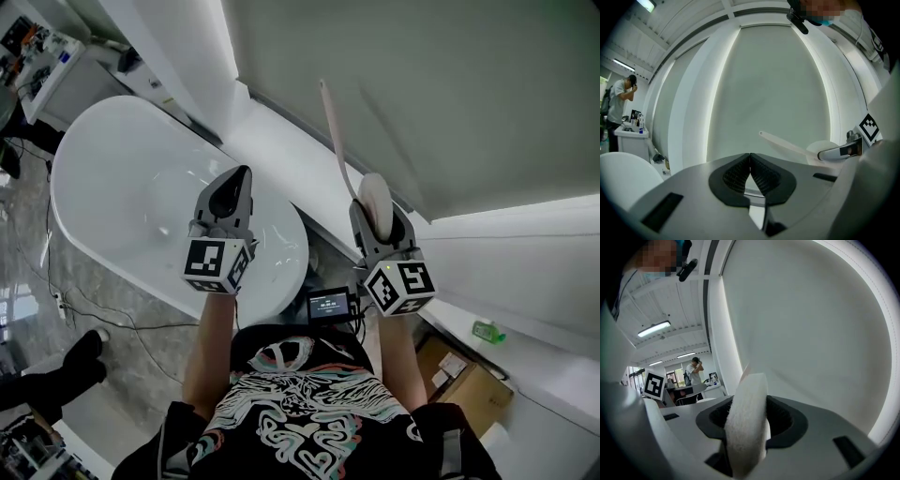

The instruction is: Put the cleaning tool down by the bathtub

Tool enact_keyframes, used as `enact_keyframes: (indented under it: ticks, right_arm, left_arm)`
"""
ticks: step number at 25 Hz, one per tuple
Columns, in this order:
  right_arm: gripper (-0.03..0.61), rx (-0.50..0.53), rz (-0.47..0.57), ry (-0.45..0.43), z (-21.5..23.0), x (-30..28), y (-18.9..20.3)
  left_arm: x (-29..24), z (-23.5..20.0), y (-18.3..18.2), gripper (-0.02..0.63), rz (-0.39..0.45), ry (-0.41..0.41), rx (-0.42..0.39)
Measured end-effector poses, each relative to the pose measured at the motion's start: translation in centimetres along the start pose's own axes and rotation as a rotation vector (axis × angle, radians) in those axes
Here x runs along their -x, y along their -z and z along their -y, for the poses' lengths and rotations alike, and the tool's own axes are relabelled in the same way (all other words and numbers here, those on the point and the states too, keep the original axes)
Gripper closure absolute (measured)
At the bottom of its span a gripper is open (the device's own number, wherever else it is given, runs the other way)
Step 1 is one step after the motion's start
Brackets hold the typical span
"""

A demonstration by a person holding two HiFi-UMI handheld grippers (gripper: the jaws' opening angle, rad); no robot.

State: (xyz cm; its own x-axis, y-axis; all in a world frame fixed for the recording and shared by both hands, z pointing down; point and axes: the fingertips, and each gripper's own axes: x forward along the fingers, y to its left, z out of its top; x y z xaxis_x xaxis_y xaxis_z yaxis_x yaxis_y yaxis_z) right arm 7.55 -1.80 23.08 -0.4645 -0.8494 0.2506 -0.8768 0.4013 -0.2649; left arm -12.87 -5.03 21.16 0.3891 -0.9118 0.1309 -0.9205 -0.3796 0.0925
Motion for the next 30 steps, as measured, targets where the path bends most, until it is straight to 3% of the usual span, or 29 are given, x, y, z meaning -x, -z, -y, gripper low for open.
enact_keyframes:
  ticks: [12, 30]
  right_arm:
    - [0.367, 0.049, -0.085, -0.061, 3.0, -5.3, 3.1]
    - [0.367, 0.05, -0.216, -0.108, 7.6, -12.1, 12.0]
  left_arm:
    - [-5.0, -1.7, 4.5, 0.597, -0.08, -0.033, 0.015]
    - [-9.4, -4.9, 15.0, 0.597, -0.179, -0.092, 0.052]
